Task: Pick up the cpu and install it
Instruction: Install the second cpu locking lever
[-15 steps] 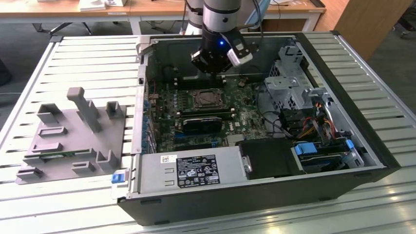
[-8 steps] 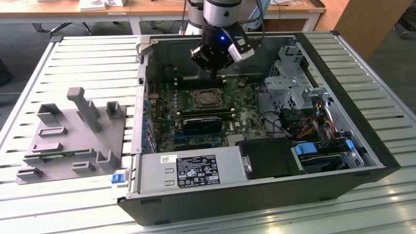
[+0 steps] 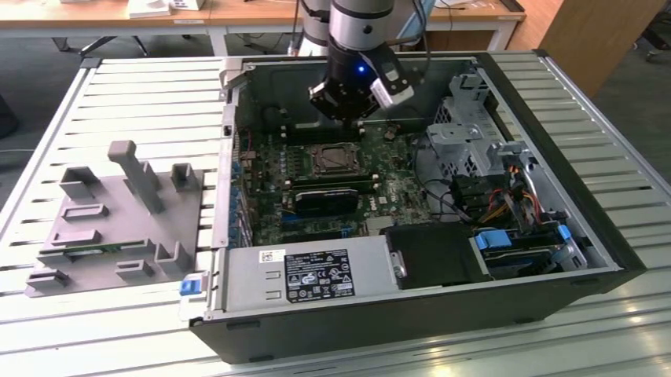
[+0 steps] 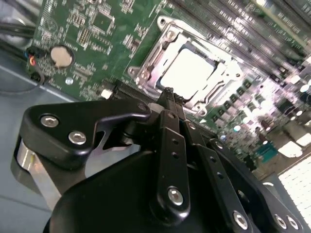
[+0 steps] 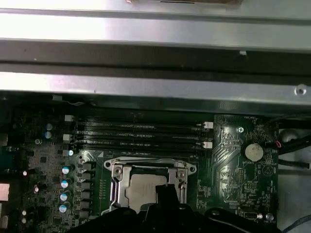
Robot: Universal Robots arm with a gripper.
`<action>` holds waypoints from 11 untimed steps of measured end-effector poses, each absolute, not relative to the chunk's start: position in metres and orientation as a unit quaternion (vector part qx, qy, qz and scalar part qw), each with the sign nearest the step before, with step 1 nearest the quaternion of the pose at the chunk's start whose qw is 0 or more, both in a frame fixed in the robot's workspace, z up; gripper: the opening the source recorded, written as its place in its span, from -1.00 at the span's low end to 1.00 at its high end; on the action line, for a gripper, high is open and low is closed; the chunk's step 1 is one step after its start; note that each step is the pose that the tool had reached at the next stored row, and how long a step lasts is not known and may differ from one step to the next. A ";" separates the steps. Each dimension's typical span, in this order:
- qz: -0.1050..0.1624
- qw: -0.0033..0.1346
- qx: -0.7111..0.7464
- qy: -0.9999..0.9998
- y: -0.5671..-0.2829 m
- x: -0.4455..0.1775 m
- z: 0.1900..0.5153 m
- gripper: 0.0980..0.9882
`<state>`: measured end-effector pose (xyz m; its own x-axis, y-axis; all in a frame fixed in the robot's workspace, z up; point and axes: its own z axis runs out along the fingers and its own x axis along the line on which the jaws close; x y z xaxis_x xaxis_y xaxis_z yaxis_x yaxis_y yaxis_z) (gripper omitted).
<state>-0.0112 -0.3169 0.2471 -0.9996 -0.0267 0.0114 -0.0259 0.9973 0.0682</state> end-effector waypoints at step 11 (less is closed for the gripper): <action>-0.030 0.008 0.013 -0.999 -0.339 -0.011 0.244 -0.98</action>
<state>-0.0111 -0.3388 0.2444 -0.9995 -0.0266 0.0145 -0.0257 0.9978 0.0611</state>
